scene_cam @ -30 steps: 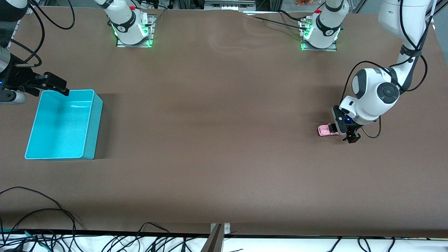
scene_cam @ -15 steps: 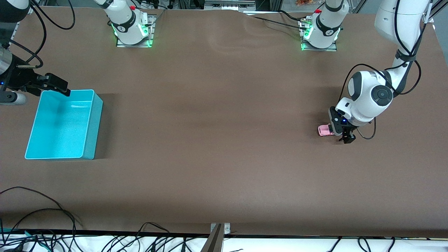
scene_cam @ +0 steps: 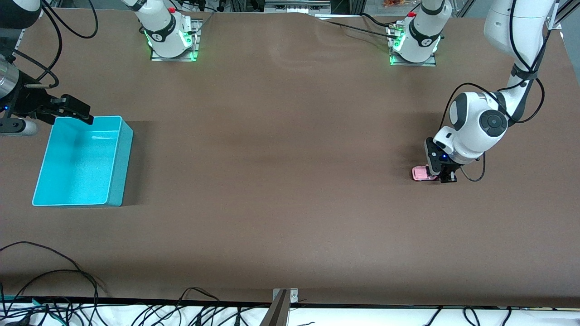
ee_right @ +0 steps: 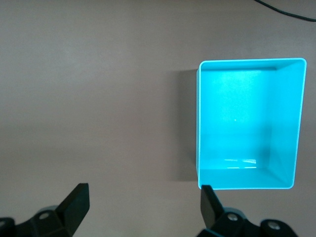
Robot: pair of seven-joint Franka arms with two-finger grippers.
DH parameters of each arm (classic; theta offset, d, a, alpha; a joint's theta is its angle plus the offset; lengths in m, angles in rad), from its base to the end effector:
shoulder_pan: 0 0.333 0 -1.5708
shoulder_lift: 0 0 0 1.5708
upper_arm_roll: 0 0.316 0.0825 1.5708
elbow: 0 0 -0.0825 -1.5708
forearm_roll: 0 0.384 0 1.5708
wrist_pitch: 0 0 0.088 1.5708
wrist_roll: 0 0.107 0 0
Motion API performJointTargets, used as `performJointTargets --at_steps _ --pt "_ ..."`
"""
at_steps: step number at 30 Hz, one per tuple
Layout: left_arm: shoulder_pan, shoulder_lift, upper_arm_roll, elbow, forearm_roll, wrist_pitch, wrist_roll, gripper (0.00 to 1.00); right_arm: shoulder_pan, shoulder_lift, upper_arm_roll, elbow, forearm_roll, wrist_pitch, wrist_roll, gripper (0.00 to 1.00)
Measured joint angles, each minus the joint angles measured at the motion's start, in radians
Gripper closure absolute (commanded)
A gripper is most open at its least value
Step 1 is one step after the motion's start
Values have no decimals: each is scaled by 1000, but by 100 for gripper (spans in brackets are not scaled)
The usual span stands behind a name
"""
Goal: Wind and store pink jeep toy
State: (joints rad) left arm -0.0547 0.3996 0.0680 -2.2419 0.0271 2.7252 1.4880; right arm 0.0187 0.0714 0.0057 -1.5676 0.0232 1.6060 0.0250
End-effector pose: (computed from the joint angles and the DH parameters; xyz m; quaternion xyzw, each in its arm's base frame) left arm 0.5522 0.0070 0.1958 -0.7290 0.6829 -0.0178 0.0427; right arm 0.5778 0.0164 0.5886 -0.9998 0.0009 0.0168 0.0114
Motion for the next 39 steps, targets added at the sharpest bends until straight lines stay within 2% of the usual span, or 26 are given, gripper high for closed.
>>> performJointTargets --at_steps 12,24,39 --pt "-10 -56 -32 4 0 -86 41 100 0 2 0 -6 0 6 1 0" --pt "-14 -15 -35 -12 0 -96 70 100 0 2 0 -11 0 7 1 0" --pt "17 -13 -27 -9 0 -90 74 100 0 3 0 -16 0 11 2 0"
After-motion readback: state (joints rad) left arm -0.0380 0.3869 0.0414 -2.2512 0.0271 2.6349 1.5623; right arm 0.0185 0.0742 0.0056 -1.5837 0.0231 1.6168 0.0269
